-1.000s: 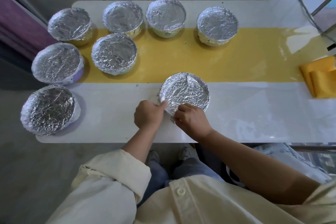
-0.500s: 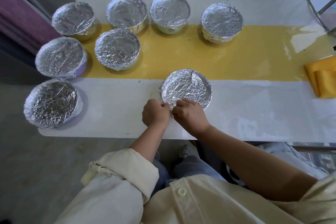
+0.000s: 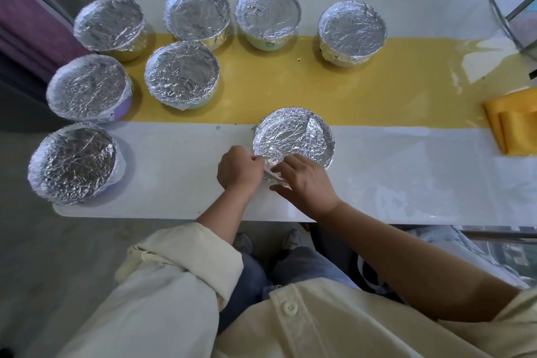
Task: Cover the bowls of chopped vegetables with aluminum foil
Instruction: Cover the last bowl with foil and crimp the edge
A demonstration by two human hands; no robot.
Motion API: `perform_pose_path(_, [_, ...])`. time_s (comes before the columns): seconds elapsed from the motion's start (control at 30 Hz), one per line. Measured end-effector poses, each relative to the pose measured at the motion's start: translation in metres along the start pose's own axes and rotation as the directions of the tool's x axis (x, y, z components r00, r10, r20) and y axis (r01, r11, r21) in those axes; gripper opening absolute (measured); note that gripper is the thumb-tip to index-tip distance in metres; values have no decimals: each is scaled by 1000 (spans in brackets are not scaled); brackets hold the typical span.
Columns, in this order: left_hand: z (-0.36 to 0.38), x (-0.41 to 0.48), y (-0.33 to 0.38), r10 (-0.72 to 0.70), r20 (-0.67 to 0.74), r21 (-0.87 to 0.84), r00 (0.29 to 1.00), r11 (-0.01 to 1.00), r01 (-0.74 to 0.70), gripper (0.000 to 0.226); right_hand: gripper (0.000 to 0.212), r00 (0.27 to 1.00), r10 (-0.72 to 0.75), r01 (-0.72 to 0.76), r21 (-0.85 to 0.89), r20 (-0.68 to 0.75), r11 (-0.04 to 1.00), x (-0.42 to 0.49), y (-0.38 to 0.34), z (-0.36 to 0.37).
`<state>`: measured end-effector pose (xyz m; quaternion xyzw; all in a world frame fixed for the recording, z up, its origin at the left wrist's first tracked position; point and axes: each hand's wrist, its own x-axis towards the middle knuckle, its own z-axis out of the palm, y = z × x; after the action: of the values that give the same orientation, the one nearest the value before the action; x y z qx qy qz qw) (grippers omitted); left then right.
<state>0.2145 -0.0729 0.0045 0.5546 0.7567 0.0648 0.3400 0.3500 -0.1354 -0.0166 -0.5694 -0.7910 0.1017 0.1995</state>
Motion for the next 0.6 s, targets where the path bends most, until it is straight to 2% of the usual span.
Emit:
perform_pose_path(0.13, [-2, 2, -5, -11, -10, -94, 1000, 996, 10, 39, 17, 1000, 23, -24, -29, -14, 999, -5, 5, 3])
perform_pose_path(0.23, [8, -15, -8, -65, -1, -121, 998, 991, 64, 51, 16, 999, -5, 4, -37, -32, 999, -1, 5, 9])
perform_pose_path(0.33, [19, -26, -4, -21, 29, -121, 999, 992, 25, 40, 20, 1000, -11, 10, -29, -28, 1000, 0, 3, 10])
perform_pose_path(0.43, [22, -23, -1, -55, -4, -127, 998, 990, 54, 31, 22, 1000, -16, 15, -15, -14, 1000, 1, 4, 12])
perform_pose_path(0.6, [23, -20, -3, -68, -2, -162, 998, 985, 67, 31, 24, 1000, -19, 19, 23, -22, 1000, 3, 1, 12])
